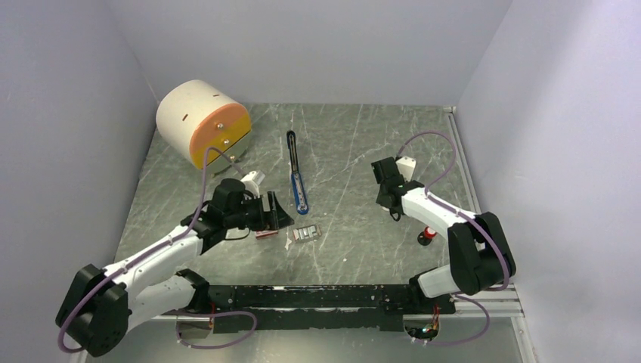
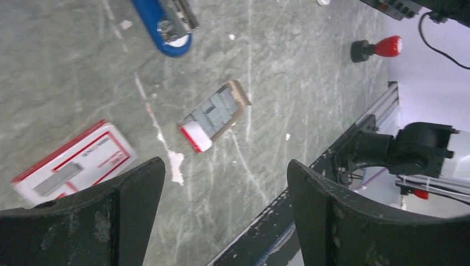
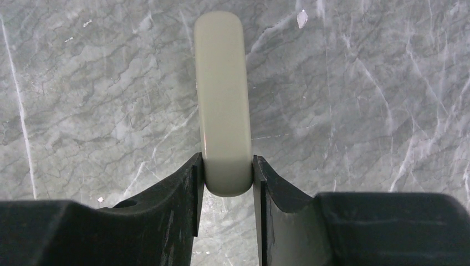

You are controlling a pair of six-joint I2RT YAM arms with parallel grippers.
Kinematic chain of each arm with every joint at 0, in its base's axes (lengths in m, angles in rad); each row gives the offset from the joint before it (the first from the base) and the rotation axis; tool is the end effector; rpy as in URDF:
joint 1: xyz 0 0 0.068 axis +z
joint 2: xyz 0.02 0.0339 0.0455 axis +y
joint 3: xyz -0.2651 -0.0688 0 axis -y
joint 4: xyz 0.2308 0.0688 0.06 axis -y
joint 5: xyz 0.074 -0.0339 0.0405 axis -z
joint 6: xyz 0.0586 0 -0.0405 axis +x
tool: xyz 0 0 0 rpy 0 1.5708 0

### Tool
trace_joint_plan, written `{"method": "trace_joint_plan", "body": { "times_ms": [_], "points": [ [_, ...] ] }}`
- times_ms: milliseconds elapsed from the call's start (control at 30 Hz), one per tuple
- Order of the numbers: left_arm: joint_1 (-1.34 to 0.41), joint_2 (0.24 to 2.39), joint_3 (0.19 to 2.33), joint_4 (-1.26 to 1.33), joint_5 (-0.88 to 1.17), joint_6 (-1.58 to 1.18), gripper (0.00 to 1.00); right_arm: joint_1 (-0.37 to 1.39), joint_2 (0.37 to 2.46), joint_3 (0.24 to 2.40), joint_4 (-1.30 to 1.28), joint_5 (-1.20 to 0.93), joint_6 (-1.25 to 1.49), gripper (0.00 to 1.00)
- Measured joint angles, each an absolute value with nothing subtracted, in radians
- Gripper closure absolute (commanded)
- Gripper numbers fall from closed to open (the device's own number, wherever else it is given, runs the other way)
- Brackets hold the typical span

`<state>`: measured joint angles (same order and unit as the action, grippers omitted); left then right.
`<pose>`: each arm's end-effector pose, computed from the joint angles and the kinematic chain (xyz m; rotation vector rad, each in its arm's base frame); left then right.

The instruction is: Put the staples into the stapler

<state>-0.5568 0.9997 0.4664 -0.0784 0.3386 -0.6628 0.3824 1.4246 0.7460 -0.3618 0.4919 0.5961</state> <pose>0.1695 -0.1284 0.1966 0.0836 2.3440 -1.0232 0.2537 0.0722 0.1692 0.4260 2.4107 -0.2294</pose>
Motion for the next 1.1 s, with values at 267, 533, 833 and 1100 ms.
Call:
{"method": "trace_joint_plan", "body": {
  "times_ms": [267, 533, 833, 1100],
  "points": [
    [-0.710, 1.195, 0.585, 0.051, 0.319, -0.745, 0.17, 0.372, 1.349, 0.712, -0.342, 0.333, 0.600, 0.87],
    [-0.853, 1.495, 0.749, 0.200, 0.251, -0.811, 0.27, 0.374, 1.190, 0.636, -0.338, 0.126, 0.678, 0.90],
    [-0.924, 1.822, 0.918, 0.363, 0.233, -0.805, 0.39, 0.374, 1.129, 0.587, -0.304, -0.011, 0.764, 0.91],
    [-0.927, 1.908, 0.939, 0.427, 0.236, -0.813, 0.52, 0.374, 1.129, 0.582, -0.278, -0.063, 0.785, 0.91]
  ]
}}
